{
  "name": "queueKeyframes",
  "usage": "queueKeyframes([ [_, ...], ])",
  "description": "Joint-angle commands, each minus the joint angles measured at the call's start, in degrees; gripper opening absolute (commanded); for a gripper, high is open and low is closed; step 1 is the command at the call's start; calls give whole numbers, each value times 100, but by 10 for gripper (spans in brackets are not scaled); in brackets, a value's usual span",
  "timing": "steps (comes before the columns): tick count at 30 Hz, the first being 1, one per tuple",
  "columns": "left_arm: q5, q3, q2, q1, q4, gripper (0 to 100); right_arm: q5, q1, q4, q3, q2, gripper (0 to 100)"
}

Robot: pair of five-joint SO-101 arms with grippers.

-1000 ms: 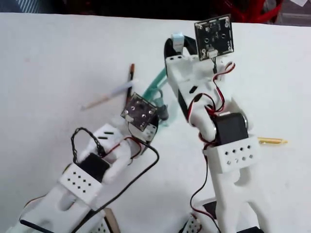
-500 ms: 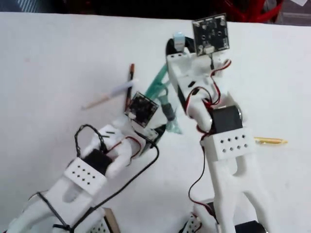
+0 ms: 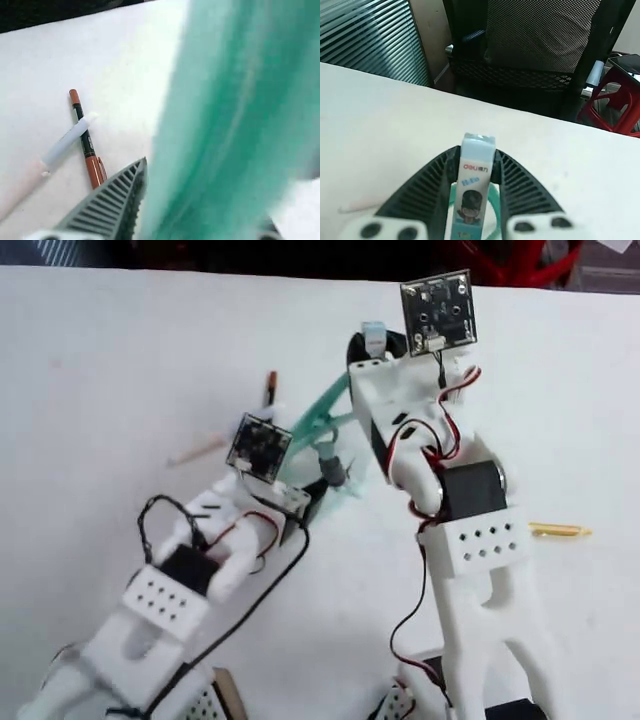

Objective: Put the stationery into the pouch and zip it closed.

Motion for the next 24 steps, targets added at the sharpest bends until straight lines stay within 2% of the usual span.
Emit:
queueKeyframes([
  [1, 70, 299, -1174, -101, -26, 199, 79, -92, 242, 44, 119, 21],
  [5, 53, 1002, -2703, -66, -105, 199, 79, -251, 418, 35, 84, 21],
  [9, 35, 1820, -3785, -66, -668, 180, 79, -356, 426, 35, 119, 21],
  [13, 35, 2110, -4101, -66, -967, 90, 79, -356, 505, 44, 127, 21],
  [19, 35, 2119, -4101, -66, -967, 72, 79, -356, 690, 0, 119, 26],
  [24, 35, 2110, -4110, -66, -967, 72, 26, -356, 971, -123, 75, 193],
])
